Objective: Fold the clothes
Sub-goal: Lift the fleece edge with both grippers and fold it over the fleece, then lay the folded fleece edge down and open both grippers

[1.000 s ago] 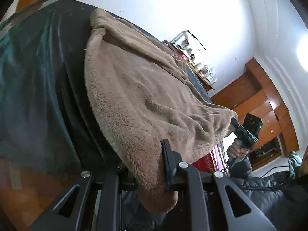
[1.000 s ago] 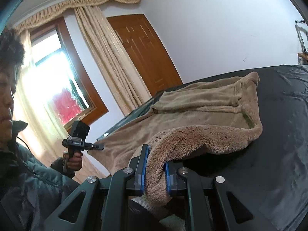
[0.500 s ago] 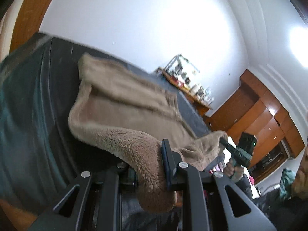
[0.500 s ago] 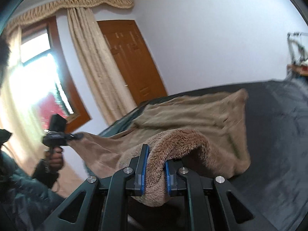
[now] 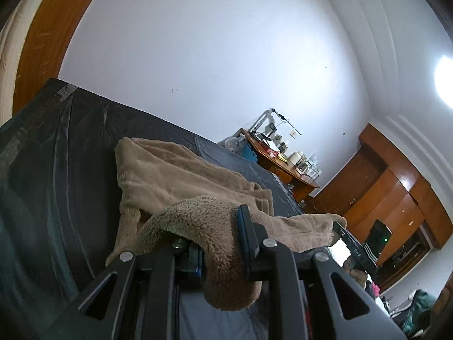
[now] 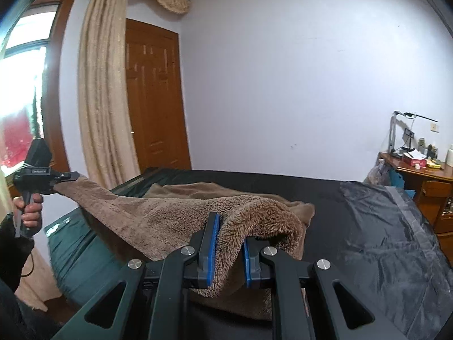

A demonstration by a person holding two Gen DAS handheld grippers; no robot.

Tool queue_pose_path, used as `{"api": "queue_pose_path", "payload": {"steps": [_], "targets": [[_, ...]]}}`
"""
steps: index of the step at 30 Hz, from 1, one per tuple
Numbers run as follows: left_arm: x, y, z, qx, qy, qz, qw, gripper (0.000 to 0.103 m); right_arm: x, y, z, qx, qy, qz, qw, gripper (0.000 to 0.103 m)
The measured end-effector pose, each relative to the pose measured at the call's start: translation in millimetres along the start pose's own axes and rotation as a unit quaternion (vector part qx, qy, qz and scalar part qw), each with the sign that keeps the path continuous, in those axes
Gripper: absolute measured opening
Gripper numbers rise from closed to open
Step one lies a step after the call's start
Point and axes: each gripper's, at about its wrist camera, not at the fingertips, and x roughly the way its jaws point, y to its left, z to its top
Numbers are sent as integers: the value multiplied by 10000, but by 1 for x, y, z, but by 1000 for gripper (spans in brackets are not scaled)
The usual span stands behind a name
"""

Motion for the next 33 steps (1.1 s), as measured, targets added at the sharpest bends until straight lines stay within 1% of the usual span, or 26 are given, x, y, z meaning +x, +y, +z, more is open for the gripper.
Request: {"api": "queue_pose_path", "payload": {"steps": [5,8,12,15,19,25,28,30,33], "targets": [[27,2,31,63,12,130,9999,22,32,-9,27,-26,-22,-321,9995,16],[49,7,50,9,33,128,9999,22,55,-20,40,77,-15,-560,9984,16],[85,16,74,-140,135,175,9997,22,89,-35,48,206,80,-856,9961,16],[110,24,86,-156,161,365,9991,22,115,-44,53,203,180,-1005,9946,16],[142,38,96,-177,210,663,9974,22,152,-57,58,246,331,-1145,9926,16],[187,60,106,-296,338,946,9945,22,203,-91,58,685,640,-1261,9876,16],[207,77,106,-489,458,1062,9921,22,228,-102,54,796,866,-1327,9841,16],[220,88,106,-624,541,1139,9901,22,244,-106,50,756,1038,-1405,9817,16],[239,108,102,-924,716,1236,9854,22,263,-111,43,773,1298,-1477,9774,16]]}}
